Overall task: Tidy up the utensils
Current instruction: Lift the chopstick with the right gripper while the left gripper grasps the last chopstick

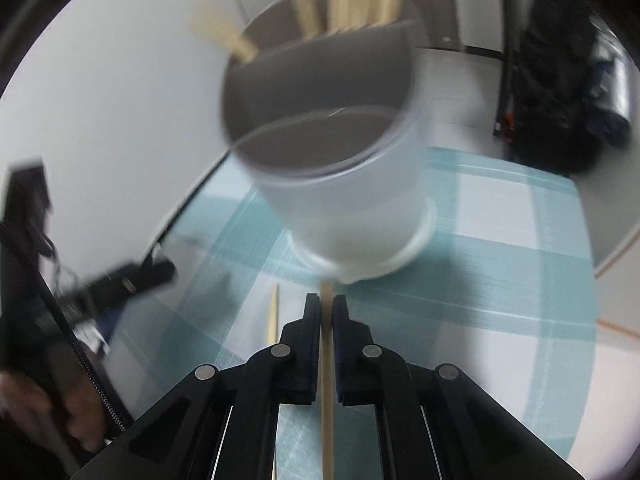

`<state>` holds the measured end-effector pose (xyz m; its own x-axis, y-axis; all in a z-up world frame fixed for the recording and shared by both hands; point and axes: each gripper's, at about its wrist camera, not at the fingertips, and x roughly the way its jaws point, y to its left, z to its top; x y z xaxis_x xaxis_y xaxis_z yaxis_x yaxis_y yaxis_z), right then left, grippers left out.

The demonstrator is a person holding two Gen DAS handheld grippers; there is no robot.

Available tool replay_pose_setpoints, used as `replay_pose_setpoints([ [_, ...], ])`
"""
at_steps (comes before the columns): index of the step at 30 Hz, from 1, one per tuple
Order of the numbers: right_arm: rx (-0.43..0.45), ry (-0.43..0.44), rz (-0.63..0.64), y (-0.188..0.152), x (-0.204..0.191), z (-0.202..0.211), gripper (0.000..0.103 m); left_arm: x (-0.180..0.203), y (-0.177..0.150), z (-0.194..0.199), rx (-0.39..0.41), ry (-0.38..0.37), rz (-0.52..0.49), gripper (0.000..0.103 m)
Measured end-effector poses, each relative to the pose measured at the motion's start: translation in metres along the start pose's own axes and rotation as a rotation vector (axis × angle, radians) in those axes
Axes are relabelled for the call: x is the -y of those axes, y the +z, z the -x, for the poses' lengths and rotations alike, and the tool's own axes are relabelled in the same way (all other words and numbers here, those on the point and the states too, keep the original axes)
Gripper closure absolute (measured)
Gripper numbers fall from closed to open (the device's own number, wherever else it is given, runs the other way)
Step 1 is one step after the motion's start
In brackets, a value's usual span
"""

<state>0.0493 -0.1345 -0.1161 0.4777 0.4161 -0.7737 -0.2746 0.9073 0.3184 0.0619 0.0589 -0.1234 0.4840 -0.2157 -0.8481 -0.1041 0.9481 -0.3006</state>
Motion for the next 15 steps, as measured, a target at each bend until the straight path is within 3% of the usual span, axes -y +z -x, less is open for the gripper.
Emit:
replay_pose_setpoints([
  [7,0.074,0.125,-0.233,-0.002,0.048,0.037,0.098,0.039,-0.006,-0.024,-0.066,0.069,-0.121,0.025],
  [12,0.128,0.144,-0.265,0.002,0.06,0.061,0.098,0.054,-0.016,-0.034,-0.067,0.165,-0.18,0.038],
  [13,0.136,0.149,-0.267,0.001,0.062,0.065,0.098,0.058,-0.017,-0.034,-0.059,0.202,-0.204,0.042],
  [15,0.152,0.148,-0.264,-0.002,0.064,0.071,0.098,0.06,-0.018,-0.033,-0.046,0.207,-0.208,0.061],
])
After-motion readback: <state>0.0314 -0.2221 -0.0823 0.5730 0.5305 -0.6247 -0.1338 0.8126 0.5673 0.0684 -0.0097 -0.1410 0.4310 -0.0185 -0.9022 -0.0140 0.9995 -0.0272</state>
